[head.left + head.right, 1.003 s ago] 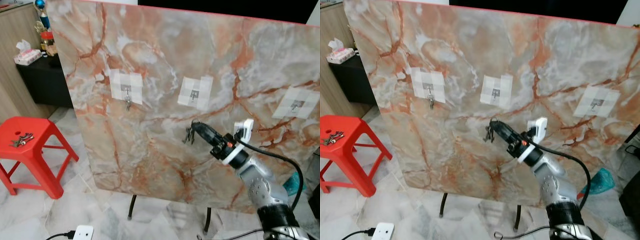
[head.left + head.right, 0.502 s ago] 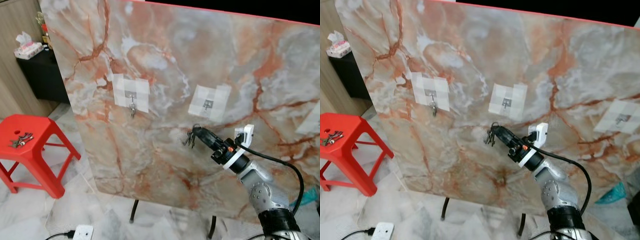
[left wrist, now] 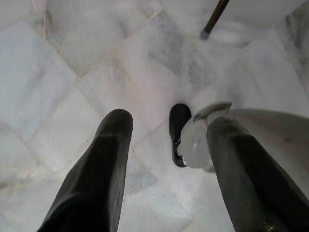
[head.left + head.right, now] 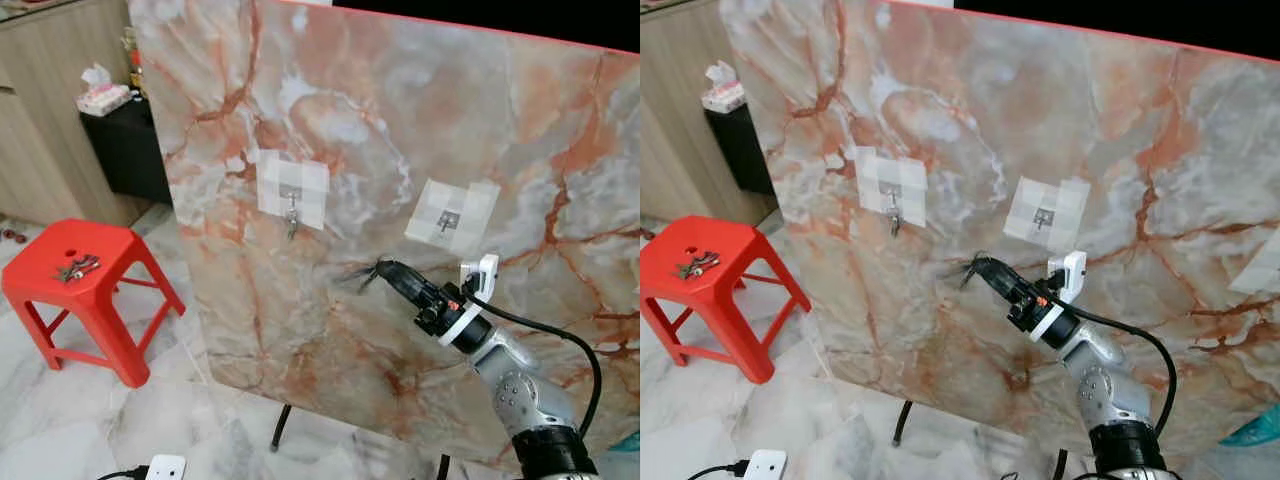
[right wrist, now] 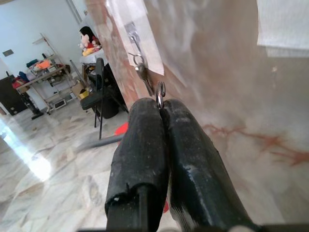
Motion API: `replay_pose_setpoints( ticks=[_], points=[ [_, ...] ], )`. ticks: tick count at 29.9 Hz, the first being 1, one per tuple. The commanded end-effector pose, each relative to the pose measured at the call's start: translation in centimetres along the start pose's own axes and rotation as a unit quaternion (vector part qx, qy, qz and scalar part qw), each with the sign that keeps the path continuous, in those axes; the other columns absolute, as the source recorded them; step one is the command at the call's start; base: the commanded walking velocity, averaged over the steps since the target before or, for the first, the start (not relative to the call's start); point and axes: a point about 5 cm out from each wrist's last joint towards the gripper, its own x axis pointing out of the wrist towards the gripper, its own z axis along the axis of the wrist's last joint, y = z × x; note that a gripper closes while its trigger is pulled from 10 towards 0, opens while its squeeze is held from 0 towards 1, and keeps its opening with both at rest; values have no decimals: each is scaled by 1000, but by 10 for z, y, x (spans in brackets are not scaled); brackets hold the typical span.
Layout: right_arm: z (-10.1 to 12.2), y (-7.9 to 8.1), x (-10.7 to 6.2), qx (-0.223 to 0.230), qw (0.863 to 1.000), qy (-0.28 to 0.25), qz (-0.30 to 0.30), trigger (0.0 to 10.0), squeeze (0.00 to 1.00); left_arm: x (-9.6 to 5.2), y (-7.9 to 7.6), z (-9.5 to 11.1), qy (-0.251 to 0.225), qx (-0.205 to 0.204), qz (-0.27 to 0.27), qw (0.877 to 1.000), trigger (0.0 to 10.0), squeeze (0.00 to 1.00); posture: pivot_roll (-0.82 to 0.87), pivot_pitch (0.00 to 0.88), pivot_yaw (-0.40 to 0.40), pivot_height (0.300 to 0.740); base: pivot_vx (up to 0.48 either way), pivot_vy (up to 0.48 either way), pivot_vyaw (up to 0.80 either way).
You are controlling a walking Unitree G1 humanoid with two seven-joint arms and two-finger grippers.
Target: Hang keys on a hook
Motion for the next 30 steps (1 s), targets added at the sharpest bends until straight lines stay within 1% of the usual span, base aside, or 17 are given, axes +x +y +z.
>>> replay_pose_setpoints(
  ticks=[1, 3, 5, 8, 13, 19, 23, 30],
  points=[
    [7, 0, -3, -12, 1000, -5, 2, 10000, 0, 1, -4, 1, 0, 0, -7, 1000, 10000, 0, 36, 0, -85, 740, 0, 0, 0],
    [10, -1, -3, -16, 1000, -7, -2, 10000, 0, 1, -4, 1, 1, 1, -7, 1000, 10000, 0, 37, 0, -85, 740, 0, 0, 0],
    [22, -8, -1, -17, 999, -37, -26, 10000, 0, 1, -4, 1, 1, 3, -7, 1000, 10000, 0, 37, 0, -85, 740, 0, 0, 0],
    [31, -11, 2, -13, 997, -60, -40, 10000, 0, 1, -4, 1, 1, 4, -6, 1000, 10000, 0, 38, 0, -89, 740, 0, 0, 0],
    [30, -10, 4, -16, 998, -56, -36, 10000, 0, 1, -4, 1, 1, 2, -5, 1000, 10000, 0, 39, 0, -92, 740, 0, 0, 0],
    [29, -13, 2, -11, 997, -59, -48, 10000, 0, 1, -4, 1, 1, 2, -4, 1000, 10000, 0, 36, 0, -89, 740, 0, 0, 0],
    [30, -18, -1, -12, 996, -60, -65, 10000, 0, 1, -3, 2, 0, 3, -4, 1000, 10000, 0, 37, 0, -89, 740, 0, 0, 0],
    [33, -23, -3, -13, 994, -67, -84, 10000, 0, 1, -3, 2, 0, 3, -3, 1000, 10000, 0, 38, 0, -88, 740, 0, 0, 0]
  ],
)
